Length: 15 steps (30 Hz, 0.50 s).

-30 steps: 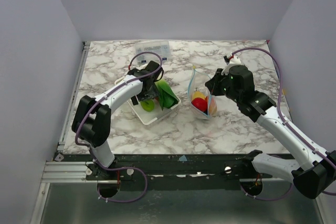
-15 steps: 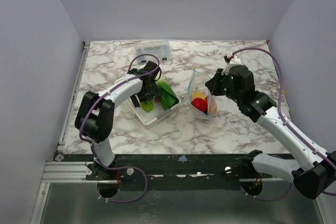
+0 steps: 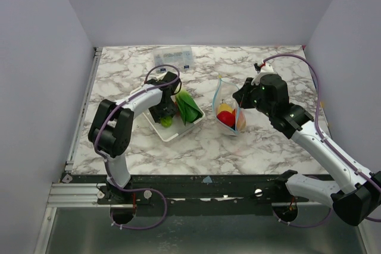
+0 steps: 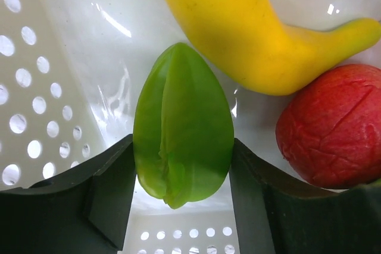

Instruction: Place the food in the zip-top bag and seal the zipper

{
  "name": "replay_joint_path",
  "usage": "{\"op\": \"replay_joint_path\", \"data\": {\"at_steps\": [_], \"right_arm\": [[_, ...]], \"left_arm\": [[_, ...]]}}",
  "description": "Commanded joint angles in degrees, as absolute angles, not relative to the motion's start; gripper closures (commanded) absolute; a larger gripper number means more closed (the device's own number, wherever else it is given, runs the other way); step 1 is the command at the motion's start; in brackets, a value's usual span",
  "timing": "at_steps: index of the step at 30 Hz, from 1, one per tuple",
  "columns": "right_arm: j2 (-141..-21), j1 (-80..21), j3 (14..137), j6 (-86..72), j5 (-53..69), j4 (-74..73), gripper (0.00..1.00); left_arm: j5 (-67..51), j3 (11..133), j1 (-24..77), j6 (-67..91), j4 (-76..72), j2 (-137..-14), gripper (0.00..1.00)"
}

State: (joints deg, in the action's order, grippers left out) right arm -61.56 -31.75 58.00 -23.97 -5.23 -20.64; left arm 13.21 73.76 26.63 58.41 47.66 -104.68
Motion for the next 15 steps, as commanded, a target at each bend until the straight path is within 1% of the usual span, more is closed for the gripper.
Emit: {"op": "replay_joint_path", "data": {"at_steps": [1,6,9,11,13,15], "right_arm": [[-61.2,-31.3,58.3,-24.0,-4.3,-20.5,0.99],[-61.8,-31.3,58.4,-24.0,-3.7,-20.1,0.99],[-62.0,-31.3,58.1,-24.2,-2.7,-19.5,0.99],[-62.0,-31.4,58.1,-24.4,-2.5,-19.4,0.99],[-62.0,-31.4,58.2,-24.4,-2.4,-19.4,0.99],[-61.9,-31.3,58.1,-24.4,-2.3,-19.3,1.0]], "left_arm": [[16.1,72.8,26.6,58.9,48.2,-101.2,0.5],[17.3,72.4,26.8,57.0,48.4,-94.8,0.58],[16.6,71.6,27.3,54.9,46.4,-89.2,0.6],[15.1,70.7,27.8,53.1,44.3,-85.2,0.62],[12.6,69.3,28.2,51.3,40.7,-80.7,0.69],[7.3,66.9,28.3,48.7,34.9,-76.6,0.7]]}}
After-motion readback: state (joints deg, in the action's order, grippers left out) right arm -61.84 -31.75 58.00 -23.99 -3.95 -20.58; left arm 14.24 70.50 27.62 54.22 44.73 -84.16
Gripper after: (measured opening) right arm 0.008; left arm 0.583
